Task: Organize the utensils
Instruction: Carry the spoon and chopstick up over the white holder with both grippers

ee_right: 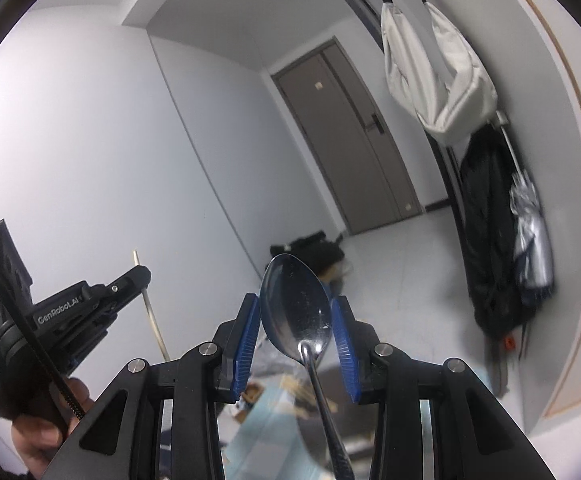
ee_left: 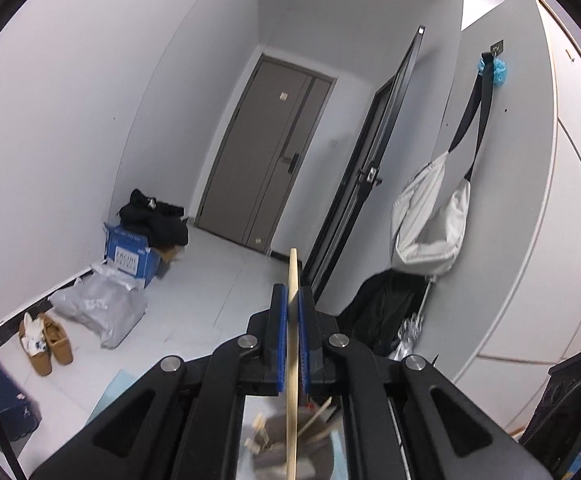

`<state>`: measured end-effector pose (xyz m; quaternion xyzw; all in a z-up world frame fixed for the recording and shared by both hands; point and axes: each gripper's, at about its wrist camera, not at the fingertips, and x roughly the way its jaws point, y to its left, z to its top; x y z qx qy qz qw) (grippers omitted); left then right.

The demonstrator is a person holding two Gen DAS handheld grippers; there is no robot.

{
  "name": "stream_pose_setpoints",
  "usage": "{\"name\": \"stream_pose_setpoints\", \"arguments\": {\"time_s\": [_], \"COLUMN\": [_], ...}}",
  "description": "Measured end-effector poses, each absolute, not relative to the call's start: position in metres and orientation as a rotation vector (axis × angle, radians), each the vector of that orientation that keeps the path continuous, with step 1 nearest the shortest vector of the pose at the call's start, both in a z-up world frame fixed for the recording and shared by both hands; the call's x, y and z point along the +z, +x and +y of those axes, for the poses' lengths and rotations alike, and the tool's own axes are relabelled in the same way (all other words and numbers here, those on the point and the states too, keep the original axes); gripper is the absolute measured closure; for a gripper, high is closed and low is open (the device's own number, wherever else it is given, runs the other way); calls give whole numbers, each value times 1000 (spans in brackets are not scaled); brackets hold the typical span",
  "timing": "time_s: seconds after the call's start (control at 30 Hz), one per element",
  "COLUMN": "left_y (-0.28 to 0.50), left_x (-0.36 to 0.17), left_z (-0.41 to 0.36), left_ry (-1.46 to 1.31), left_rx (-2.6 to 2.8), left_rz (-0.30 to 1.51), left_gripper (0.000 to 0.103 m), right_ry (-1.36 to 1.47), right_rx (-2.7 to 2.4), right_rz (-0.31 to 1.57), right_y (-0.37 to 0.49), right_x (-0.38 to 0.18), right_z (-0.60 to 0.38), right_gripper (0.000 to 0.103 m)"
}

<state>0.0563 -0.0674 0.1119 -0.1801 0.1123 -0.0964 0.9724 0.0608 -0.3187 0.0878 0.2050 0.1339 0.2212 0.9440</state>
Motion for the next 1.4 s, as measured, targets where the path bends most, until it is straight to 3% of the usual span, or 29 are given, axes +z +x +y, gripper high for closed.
{"name": "stream_pose_setpoints", "arguments": {"time_s": [0.53, 1.4], "left_y": [108, 102], "left_x": [80, 75], "left_z": [-85, -101], "left_ry": [-309, -195], "left_rx": [-202, -270], "left_rz": [186, 197], "left_gripper": [101, 101], "right_ry": [599, 542], "right_rx": [389, 398], "right_rz": [195, 249], "right_y": [154, 132], "right_x": [45, 11], "right_z": [-326, -323], "right_gripper": [68, 68]}}
